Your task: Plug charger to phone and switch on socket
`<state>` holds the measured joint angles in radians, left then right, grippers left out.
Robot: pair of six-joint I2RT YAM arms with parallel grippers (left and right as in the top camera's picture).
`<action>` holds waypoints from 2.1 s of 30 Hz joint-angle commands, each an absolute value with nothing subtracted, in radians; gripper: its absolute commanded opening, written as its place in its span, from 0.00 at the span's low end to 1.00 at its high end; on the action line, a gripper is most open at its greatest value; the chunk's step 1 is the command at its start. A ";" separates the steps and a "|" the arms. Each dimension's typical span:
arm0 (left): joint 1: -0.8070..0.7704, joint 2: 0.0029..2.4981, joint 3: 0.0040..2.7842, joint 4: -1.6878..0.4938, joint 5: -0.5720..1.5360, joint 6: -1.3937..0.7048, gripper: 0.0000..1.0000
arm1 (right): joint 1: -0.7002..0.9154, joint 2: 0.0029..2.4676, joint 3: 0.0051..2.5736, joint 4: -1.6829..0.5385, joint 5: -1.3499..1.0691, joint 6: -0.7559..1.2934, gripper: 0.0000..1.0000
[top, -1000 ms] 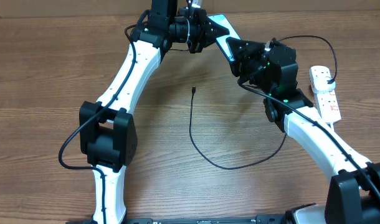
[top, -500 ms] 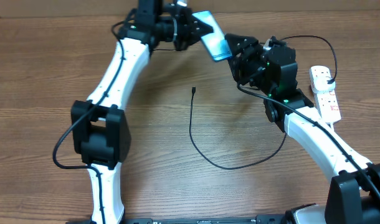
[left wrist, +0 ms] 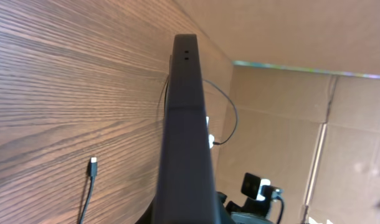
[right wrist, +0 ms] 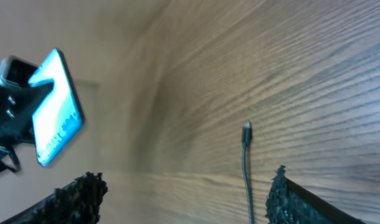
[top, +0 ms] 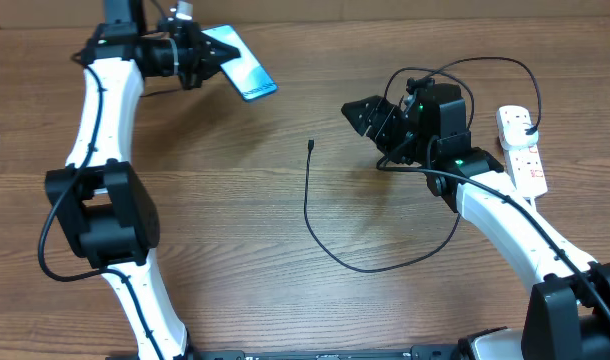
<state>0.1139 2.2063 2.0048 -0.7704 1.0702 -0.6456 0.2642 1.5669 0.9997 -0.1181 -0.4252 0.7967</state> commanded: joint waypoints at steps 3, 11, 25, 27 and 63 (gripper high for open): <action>0.148 2.199 2.017 -0.768 1.187 -0.601 0.04 | 0.268 1.579 1.096 -0.236 -0.503 0.607 0.83; 0.136 2.199 2.017 -0.775 1.188 -0.602 0.04 | 0.276 1.804 1.515 -0.695 -0.499 0.396 0.82; 0.123 2.199 2.017 -0.802 1.188 -0.606 0.04 | 0.332 2.032 1.571 -0.628 -0.453 0.459 0.73; 0.123 2.199 2.017 -0.801 1.188 -0.606 0.04 | 0.345 2.054 1.571 -0.622 -0.447 0.476 0.69; 0.123 2.199 2.017 -0.812 1.187 -0.605 0.04 | 0.413 2.259 1.571 -0.607 -0.457 0.597 0.50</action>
<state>0.1303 2.2063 2.0048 -0.8131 1.1412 -0.6247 0.4049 2.2189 1.5707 -0.5922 -0.4679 0.5591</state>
